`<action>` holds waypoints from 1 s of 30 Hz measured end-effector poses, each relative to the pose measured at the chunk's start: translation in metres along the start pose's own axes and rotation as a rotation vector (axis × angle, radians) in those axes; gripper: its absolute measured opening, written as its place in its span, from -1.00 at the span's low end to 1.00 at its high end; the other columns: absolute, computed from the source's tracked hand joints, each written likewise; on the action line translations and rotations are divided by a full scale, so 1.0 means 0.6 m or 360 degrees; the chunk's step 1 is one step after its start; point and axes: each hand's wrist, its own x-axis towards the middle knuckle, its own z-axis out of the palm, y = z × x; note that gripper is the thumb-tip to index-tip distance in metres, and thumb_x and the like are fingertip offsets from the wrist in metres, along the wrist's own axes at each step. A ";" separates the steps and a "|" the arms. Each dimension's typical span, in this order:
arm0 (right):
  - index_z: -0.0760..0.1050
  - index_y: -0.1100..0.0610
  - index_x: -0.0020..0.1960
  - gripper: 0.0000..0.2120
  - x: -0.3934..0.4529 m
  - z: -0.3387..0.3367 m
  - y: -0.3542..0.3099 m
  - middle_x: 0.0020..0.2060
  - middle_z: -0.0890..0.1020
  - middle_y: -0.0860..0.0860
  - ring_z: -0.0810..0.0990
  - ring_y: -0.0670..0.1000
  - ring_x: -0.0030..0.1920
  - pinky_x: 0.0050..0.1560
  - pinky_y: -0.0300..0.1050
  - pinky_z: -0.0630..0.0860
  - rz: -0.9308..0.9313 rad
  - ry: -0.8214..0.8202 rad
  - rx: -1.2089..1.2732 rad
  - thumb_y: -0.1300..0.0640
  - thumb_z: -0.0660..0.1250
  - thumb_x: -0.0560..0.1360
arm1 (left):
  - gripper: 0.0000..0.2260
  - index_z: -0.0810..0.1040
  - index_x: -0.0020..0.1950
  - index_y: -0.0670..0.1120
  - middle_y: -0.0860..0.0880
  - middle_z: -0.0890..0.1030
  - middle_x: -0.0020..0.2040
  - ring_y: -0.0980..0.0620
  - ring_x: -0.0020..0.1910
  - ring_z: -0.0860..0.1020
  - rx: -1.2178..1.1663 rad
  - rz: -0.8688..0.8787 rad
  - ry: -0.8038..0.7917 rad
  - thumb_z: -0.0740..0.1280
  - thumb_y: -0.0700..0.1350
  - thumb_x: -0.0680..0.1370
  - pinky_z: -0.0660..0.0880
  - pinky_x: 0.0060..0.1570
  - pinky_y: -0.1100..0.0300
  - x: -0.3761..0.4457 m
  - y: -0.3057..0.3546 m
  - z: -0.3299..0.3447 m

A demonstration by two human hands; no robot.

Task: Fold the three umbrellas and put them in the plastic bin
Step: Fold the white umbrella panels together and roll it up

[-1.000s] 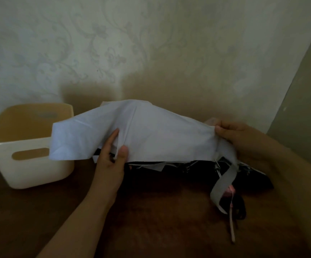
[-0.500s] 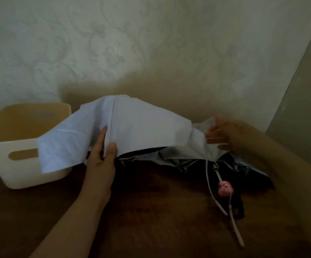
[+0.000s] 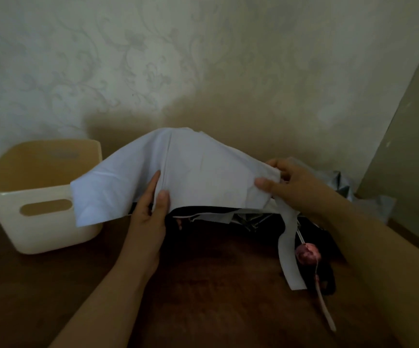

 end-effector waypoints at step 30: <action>0.58 0.06 0.05 -0.71 -0.066 -0.040 -0.042 -0.05 0.69 -0.01 0.67 -0.02 -0.05 -0.12 -0.20 0.60 -0.0112 -0.0393 0.0858 0.00 0.17 0.46 | -0.72 0.40 0.18 0.42 0.07 0.33 0.43 0.03 0.34 0.37 0.0120 -0.0098 -0.0044 0.20 0.02 0.59 0.39 0.30 -0.01 -0.005 -0.014 0.006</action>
